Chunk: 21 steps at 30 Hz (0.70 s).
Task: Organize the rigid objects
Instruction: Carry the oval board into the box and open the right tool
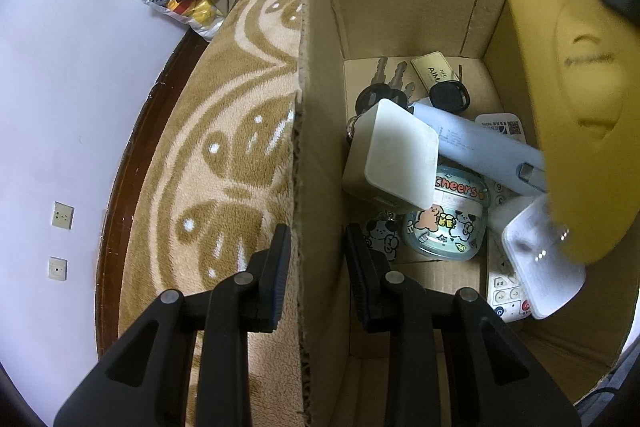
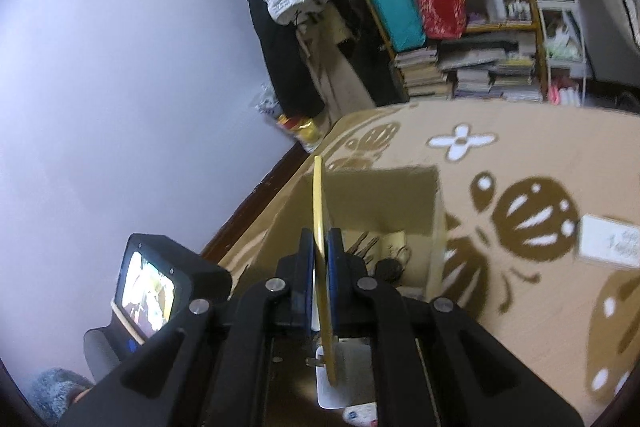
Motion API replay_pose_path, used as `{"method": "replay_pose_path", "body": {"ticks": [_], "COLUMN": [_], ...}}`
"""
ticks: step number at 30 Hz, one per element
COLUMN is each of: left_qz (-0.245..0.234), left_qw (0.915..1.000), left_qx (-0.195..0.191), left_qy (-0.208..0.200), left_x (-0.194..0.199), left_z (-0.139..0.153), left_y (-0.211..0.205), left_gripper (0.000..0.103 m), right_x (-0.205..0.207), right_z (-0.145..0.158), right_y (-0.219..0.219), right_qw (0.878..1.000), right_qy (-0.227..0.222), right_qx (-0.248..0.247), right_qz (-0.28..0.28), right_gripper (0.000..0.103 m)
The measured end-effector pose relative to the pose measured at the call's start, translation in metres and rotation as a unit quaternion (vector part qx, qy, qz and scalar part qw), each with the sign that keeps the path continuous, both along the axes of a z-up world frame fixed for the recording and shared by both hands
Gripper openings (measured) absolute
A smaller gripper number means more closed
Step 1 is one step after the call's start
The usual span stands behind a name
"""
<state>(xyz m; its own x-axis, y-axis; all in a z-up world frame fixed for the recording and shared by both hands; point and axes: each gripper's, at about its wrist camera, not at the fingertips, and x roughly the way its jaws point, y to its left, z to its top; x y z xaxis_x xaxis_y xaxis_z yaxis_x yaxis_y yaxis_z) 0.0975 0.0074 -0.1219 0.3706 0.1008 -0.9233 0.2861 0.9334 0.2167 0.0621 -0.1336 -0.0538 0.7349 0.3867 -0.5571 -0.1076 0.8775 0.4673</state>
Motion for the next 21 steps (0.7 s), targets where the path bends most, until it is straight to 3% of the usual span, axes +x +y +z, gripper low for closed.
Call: {"method": "replay_pose_path", "body": {"ticks": [3, 12, 21], "left_qz": [0.0, 0.002, 0.004], "left_qw": [1.0, 1.0, 1.0], "left_qx": [-0.001, -0.002, -0.004], "left_qy": [0.001, 0.002, 0.003], "left_x": [0.0, 0.001, 0.003], "left_z": [0.001, -0.001, -0.001], "left_y": [0.001, 0.001, 0.002], "left_gripper": [0.027, 0.027, 0.028], "right_x": [0.002, 0.004, 0.004], "right_z": [-0.006, -0.013, -0.009], "right_y": [0.0, 0.002, -0.033], "right_qw": [1.0, 0.999, 0.997], "right_qy": [0.012, 0.026, 0.026], "right_qx": [0.02, -0.037, -0.045], "right_qz": [0.003, -0.011, -0.064], "right_gripper": [0.007, 0.008, 0.012]}}
